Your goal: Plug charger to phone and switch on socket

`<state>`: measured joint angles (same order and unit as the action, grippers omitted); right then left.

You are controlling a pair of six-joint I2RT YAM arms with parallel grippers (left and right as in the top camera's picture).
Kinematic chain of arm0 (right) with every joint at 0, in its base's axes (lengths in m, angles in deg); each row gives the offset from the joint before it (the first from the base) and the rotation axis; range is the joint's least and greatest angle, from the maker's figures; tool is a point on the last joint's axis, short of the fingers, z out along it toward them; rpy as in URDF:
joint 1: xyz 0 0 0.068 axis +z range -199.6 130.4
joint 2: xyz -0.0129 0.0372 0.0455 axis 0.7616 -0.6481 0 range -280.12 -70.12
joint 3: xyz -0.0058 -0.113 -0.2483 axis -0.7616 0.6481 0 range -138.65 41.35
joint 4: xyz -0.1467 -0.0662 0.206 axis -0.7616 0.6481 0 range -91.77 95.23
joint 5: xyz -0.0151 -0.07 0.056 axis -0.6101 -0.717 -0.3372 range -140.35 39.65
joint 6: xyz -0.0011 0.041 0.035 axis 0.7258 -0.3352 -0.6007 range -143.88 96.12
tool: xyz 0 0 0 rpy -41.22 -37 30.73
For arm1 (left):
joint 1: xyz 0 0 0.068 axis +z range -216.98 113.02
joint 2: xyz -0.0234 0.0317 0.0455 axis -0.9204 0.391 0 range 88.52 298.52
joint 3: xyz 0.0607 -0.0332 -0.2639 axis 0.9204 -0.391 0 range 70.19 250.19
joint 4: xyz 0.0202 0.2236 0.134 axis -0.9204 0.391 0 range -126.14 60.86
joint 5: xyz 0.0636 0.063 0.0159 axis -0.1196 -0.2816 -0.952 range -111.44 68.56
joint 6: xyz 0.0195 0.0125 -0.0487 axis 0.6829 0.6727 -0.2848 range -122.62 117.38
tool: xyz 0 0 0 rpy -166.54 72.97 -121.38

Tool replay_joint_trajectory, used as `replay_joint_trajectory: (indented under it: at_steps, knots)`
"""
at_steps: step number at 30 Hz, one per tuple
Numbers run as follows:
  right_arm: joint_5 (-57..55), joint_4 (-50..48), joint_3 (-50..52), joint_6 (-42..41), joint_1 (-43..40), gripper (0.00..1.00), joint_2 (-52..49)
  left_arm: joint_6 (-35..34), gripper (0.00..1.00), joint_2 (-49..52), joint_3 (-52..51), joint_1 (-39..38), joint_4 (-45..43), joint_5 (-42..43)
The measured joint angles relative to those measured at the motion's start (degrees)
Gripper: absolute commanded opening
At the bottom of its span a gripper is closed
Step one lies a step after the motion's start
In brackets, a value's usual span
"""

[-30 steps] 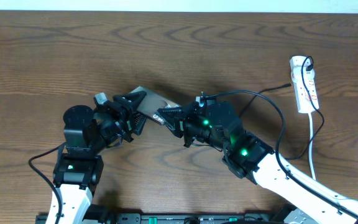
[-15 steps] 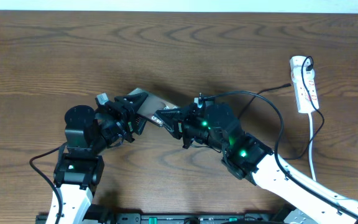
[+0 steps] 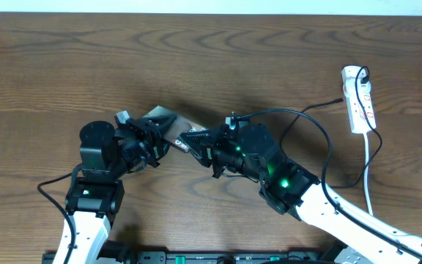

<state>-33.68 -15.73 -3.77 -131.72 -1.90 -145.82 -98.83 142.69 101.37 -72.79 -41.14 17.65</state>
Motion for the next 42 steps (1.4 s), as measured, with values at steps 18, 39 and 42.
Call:
replay_joint_trajectory:
  at_steps: [18, 39, 42]
  knots:
    - [-0.4, 4.3, -0.2, 2.8, 0.1, 0.24, 0.2, 3.5, 0.08, 0.9, -0.1, -0.3, 1.4, 0.0]
    - [-7.2, 23.3, -0.1, 57.7, -15.8, 0.53, 0.1, 18.3, 0.08, 10.7, -0.5, -0.2, 12.5, -1.5]
    - [-16.4, 28.7, -0.1, 60.8, -17.2, 0.54, 0.1, 20.1, 0.08, 10.7, -0.5, -0.2, 12.3, -1.5]
